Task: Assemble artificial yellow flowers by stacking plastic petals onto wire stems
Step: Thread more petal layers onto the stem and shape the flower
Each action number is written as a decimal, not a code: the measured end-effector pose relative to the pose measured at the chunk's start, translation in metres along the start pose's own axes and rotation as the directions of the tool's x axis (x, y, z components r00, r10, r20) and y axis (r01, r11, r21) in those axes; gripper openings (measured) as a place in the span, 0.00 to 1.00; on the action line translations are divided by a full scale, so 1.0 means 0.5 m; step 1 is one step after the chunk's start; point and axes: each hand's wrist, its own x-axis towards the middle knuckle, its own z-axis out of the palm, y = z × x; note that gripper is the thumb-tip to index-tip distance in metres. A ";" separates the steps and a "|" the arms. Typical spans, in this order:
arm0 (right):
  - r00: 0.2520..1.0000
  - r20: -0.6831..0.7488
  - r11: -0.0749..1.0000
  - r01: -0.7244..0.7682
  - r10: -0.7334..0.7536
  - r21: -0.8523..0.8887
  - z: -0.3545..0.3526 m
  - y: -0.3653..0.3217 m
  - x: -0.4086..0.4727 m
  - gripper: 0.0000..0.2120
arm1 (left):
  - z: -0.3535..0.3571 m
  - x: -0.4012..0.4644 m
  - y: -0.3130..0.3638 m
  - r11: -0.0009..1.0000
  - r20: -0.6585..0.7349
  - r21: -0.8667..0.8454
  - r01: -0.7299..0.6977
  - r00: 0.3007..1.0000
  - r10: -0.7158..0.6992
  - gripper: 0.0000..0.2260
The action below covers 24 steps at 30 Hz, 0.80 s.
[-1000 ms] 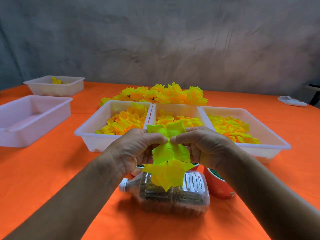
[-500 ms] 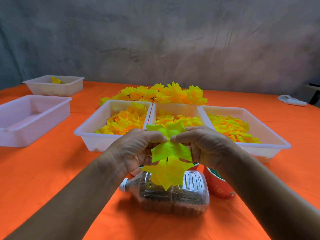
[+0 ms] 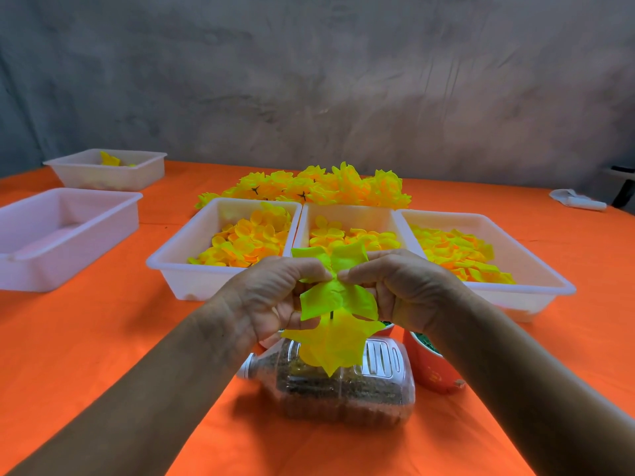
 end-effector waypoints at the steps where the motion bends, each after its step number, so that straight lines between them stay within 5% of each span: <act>1: 1.000 0.012 1.000 0.004 -0.004 0.013 -0.001 0.000 0.000 0.07 | -0.005 0.002 -0.002 1.000 0.036 0.007 -0.005 0.999 0.005 0.02; 7: 0.998 0.058 0.999 0.021 -0.022 0.024 -0.007 0.002 -0.001 0.07 | -0.025 0.008 -0.011 1.000 0.105 0.011 -0.013 0.994 0.011 0.02; 11: 0.998 0.064 1.000 0.016 -0.017 0.008 -0.008 0.001 0.003 0.09 | -0.017 0.011 -0.010 1.000 0.142 0.009 -0.026 0.990 0.025 0.13; 17: 0.998 0.055 1.000 0.020 -0.020 0.001 -0.008 0.003 0.003 0.10 | -0.016 0.008 -0.012 0.998 0.176 -0.009 -0.057 0.983 0.058 0.17; 24: 0.999 0.037 0.999 -0.001 0.000 0.040 -0.001 0.001 0.002 0.10 | -0.025 0.009 -0.012 0.997 0.148 0.018 -0.079 0.986 0.076 0.05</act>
